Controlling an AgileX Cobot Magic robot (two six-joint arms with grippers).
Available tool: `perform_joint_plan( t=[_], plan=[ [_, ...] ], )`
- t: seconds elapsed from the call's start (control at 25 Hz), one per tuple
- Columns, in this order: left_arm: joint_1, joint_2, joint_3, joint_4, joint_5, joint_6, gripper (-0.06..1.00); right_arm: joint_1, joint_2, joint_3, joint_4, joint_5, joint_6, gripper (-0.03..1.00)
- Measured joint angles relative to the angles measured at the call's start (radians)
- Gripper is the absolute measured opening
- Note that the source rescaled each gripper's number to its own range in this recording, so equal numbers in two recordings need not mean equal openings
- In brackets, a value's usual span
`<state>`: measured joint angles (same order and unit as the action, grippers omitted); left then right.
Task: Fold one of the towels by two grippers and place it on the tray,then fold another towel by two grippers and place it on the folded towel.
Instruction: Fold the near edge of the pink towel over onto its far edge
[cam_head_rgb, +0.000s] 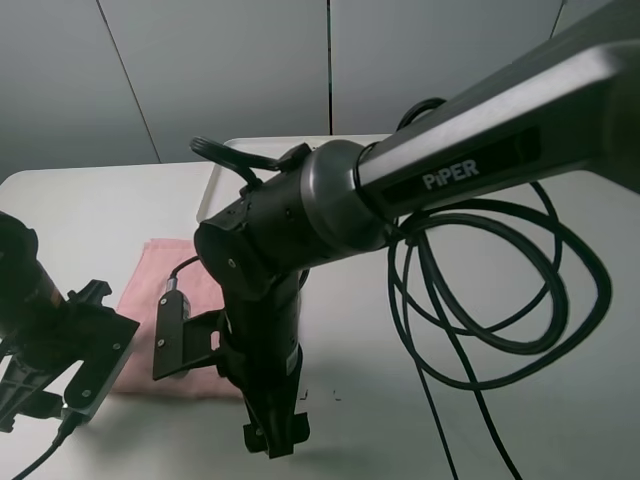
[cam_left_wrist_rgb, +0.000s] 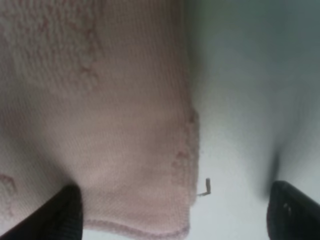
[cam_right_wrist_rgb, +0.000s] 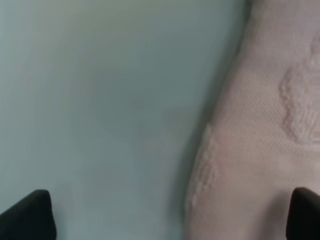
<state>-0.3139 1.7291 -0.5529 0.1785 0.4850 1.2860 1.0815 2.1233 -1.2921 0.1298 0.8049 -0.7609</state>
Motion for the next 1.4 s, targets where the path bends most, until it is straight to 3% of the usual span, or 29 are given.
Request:
perform_joint_plan(
  t=[0.24, 0.48, 0.88, 1.0, 1.08, 1.36, 1.4],
  plan=[
    [0.0, 0.0, 0.0, 0.0, 0.0, 0.0, 0.95, 0.0, 0.0, 0.0, -0.011, -0.013, 0.034, 1.0],
    [0.0, 0.0, 0.0, 0.0, 0.002, 0.0, 0.95, 0.0, 0.011, 0.0, -0.011, -0.013, 0.041, 0.79],
    [0.0, 0.002, 0.0, 0.0, 0.004, 0.0, 0.95, 0.002, 0.034, 0.0, -0.015, -0.013, 0.063, 0.82],
    [0.0, 0.002, 0.0, 0.0, 0.004, 0.0, 0.95, 0.003, 0.038, 0.0, -0.032, -0.015, 0.076, 0.78],
    [0.0, 0.002, 0.0, 0.0, 0.004, 0.0, 0.95, 0.005, 0.041, 0.0, -0.051, -0.025, 0.1, 0.7],
    [0.0, 0.002, 0.0, 0.0, 0.004, 0.0, 0.95, 0.005, 0.044, -0.002, -0.112, -0.066, 0.163, 0.07],
    [0.0, 0.002, 0.0, 0.0, 0.004, 0.0, 0.95, 0.005, 0.044, -0.002, -0.115, -0.067, 0.169, 0.03]
  ],
)
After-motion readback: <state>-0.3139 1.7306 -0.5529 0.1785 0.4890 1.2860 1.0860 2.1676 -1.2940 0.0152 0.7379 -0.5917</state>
